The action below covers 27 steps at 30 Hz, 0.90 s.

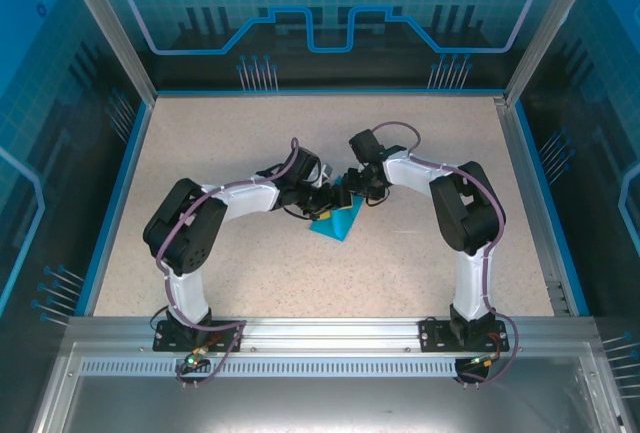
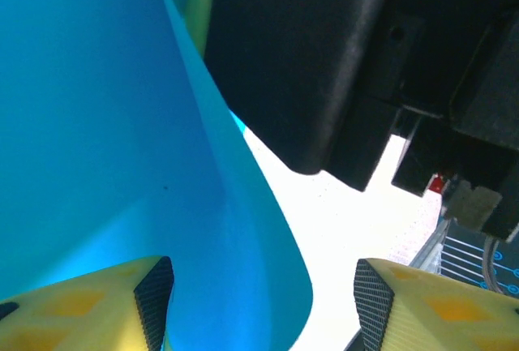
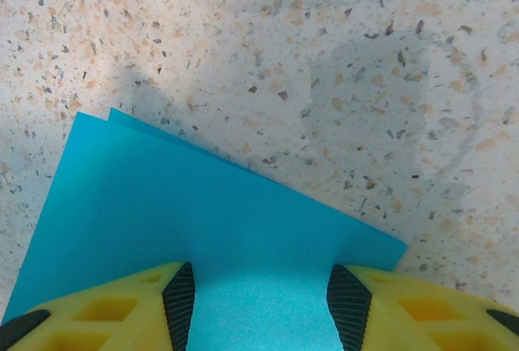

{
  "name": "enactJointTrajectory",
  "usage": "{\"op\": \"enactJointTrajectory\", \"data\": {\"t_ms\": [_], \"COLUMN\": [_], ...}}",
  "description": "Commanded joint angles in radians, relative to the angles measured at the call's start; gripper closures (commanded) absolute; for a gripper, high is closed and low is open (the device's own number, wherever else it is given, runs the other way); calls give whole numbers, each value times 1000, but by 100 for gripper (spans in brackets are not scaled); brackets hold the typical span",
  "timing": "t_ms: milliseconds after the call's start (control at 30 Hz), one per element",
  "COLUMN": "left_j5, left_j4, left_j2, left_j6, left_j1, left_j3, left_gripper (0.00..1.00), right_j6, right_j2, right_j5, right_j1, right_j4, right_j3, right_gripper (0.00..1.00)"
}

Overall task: Fold a paper plane with a square sheet of paper (pick it up from the middle)
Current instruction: Fold the triangle a second time at the center of the table.

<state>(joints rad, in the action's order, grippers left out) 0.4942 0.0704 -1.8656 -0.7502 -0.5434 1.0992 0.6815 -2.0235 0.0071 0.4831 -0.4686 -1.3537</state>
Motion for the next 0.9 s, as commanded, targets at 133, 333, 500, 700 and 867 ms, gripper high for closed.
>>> {"op": "enactJointTrajectory", "data": {"t_ms": [133,333,500,700,867], "left_j5": [-9,34,51,99,55], "left_j4": [-30,0,46,87,198], "left_j2": [-23,0,37,94,146], "left_j6": [81,107,137,129,124], "left_j1": [32,34,33,32,30], "left_j3": [-1,-18,-42,-90,-102], "left_gripper": [38,38,39,42,51], "right_j6": [13,15,13,16,18], "right_j2": [-90,-92,-93,-95,-98], "right_j5": [-40,-40,-40,-45,-50], "right_j1": [-8,-10,-10,-9,-9], "right_j4": [-44,-45,-46,-45,-46], "right_j3": [40,38,37,34,28], "right_gripper": [48,48,48,48,48]}}
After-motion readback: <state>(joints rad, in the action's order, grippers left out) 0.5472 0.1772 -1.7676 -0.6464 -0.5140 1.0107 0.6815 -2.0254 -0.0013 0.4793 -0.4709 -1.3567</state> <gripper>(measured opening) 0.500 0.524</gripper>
